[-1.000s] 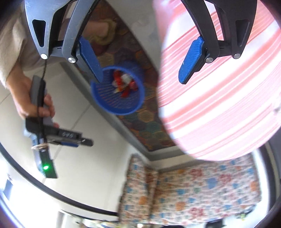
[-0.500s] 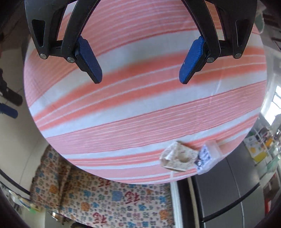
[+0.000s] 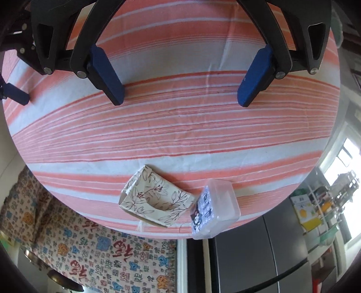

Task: Collect trash
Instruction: 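Bring both open grippers back over the table toward the box and tissue pack, then close the right gripper on the floral tissue pack while the left grasps the clear box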

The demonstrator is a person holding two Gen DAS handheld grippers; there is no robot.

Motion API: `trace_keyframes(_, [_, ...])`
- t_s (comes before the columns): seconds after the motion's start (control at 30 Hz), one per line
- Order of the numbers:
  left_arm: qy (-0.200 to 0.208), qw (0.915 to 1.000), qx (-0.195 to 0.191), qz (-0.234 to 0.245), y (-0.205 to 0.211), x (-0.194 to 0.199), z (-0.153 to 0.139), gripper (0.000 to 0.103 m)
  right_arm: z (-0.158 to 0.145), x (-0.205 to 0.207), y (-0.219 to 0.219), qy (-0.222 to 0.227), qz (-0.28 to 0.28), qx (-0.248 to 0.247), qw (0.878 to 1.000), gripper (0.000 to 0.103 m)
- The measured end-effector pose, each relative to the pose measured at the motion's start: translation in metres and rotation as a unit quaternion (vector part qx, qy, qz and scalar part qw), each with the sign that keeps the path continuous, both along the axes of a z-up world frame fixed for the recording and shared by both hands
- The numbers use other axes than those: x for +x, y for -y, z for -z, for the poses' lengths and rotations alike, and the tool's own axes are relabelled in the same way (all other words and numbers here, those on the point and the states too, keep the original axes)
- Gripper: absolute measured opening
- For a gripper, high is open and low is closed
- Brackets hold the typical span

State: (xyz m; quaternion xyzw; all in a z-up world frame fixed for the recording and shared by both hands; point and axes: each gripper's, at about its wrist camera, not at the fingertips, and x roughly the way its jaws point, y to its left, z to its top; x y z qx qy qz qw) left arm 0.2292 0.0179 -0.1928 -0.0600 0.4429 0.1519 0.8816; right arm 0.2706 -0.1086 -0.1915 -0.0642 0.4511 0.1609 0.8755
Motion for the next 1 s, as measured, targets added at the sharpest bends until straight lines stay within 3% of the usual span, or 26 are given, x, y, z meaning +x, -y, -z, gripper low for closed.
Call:
trace_keyframes(0.37, [-0.006,1.0000,0.005,0.002,0.005,0.002,0.001,0.103,0.003,0.005,-0.004,0.004,0.005,-0.003,1.000,0.083])
trace_keyframes(0.57, [-0.043,0.9967,0.000,0.069,-0.016,0.006,-0.003,0.103,0.002,0.009,-0.004,-0.001,-0.019,-0.004,1.000,0.085])
trace_keyframes(0.67, [-0.041,0.9975,-0.005,0.058,-0.039,0.005,-0.004,0.103,0.000,0.035,-0.007,-0.024,-0.051,-0.005,0.998,0.085])
trace_keyframes(0.77, [-0.029,0.9991,0.001,0.032,-0.045,0.005,-0.004,0.103,-0.014,0.075,-0.019,-0.031,-0.069,0.030,0.997,0.085])
trace_keyframes(0.9, [-0.016,0.9997,0.005,0.016,-0.044,0.007,-0.003,0.103,-0.035,0.128,-0.062,-0.031,-0.105,0.073,0.991,0.085])
trace_keyframes(1.0, [-0.016,0.9997,0.004,0.019,-0.045,0.008,-0.003,0.103,-0.035,0.156,-0.103,-0.045,-0.145,0.054,0.987,0.085])
